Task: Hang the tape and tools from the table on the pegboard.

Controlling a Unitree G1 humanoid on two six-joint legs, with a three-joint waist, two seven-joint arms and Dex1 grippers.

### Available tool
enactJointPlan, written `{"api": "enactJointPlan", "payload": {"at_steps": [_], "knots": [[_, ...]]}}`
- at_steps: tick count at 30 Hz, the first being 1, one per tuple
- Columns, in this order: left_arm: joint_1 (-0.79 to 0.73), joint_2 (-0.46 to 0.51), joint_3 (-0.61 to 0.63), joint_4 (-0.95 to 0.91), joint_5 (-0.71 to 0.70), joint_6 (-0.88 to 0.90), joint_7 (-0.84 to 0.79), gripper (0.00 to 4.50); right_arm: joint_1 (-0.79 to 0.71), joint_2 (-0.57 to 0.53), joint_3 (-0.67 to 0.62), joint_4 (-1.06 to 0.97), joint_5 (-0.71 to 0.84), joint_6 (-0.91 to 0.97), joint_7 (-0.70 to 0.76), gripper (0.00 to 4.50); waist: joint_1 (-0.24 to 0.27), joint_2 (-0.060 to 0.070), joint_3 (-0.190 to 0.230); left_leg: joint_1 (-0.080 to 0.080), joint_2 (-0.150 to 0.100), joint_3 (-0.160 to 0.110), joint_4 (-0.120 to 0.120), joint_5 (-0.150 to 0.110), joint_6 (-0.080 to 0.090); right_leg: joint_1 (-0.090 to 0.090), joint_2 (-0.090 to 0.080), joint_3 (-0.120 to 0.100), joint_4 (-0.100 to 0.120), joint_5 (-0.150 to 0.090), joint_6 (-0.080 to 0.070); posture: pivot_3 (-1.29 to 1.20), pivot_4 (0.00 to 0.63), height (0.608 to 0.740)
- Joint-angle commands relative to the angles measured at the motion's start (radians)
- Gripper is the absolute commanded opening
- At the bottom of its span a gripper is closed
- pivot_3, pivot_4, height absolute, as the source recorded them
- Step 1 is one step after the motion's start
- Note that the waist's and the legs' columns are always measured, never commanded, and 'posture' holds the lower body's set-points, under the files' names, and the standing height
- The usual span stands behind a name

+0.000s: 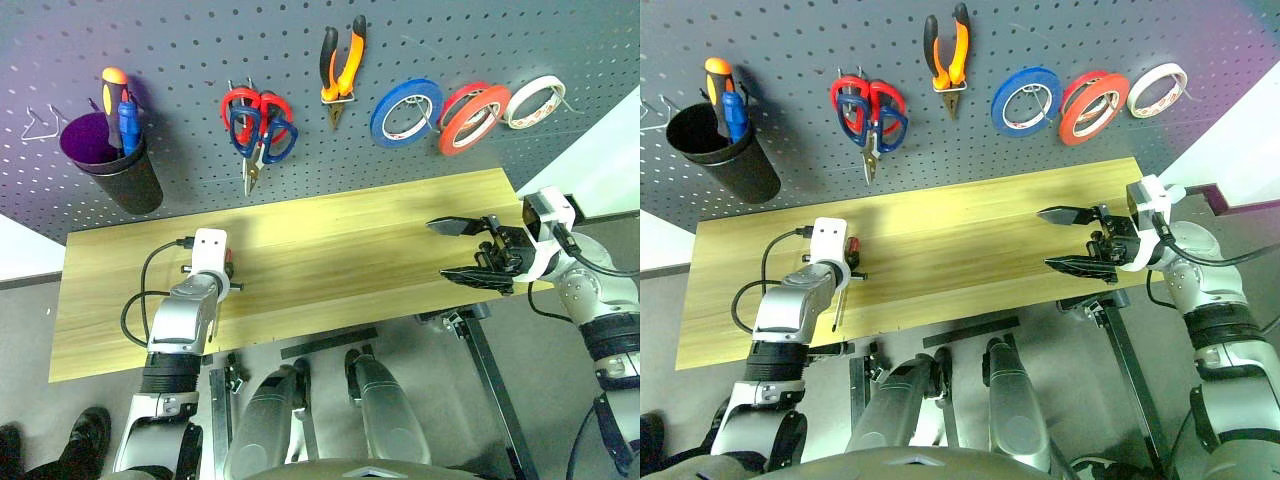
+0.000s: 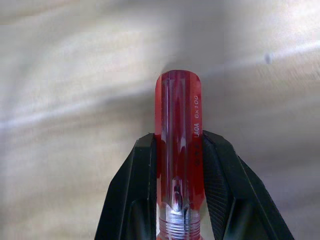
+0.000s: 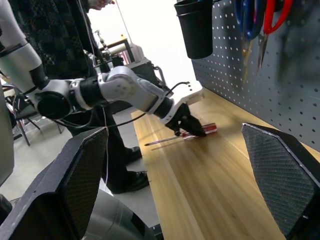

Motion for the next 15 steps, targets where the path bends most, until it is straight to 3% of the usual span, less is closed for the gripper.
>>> {"api": "enactJointPlan", "payload": {"at_steps": [1,3,7,15], "knots": [[0.027,0.006,0.002,-0.086,0.008,0.021,0.009,0.89,-0.022,-0.001,0.003,0.013,0.014,-0.017,0.007,4.50,0.001,0.000,0.000,0.000,0.000,0.000,0.000,0.000,0.000,0.000,0.000,0.000,0.000,0.000,0.000,-0.23,0.342,0.729],[0.037,0.003,0.009,-0.110,0.008,0.050,0.013,0.89,-0.035,0.004,0.006,0.023,0.020,-0.015,0.007,4.50,0.002,0.000,0.000,0.000,0.000,0.000,0.000,0.000,0.000,0.000,0.000,0.000,0.000,0.000,0.000,-0.22,0.340,0.729],[0.082,0.031,-0.049,-0.168,0.051,-0.093,0.007,0.89,-0.038,0.006,0.018,0.034,0.027,-0.018,0.007,4.50,0.001,0.000,0.000,0.000,0.000,0.000,0.000,0.000,0.000,0.000,0.000,0.000,0.000,0.000,0.000,-0.22,0.334,0.729],[0.152,0.087,-0.151,-0.306,0.118,-0.174,-0.016,0.89,-0.042,0.005,0.005,0.092,0.049,-0.020,0.007,4.50,0.002,0.000,0.000,0.000,0.000,0.000,0.000,0.000,0.000,0.000,-0.001,-0.001,-0.001,0.000,0.000,-0.22,0.305,0.729]]}}
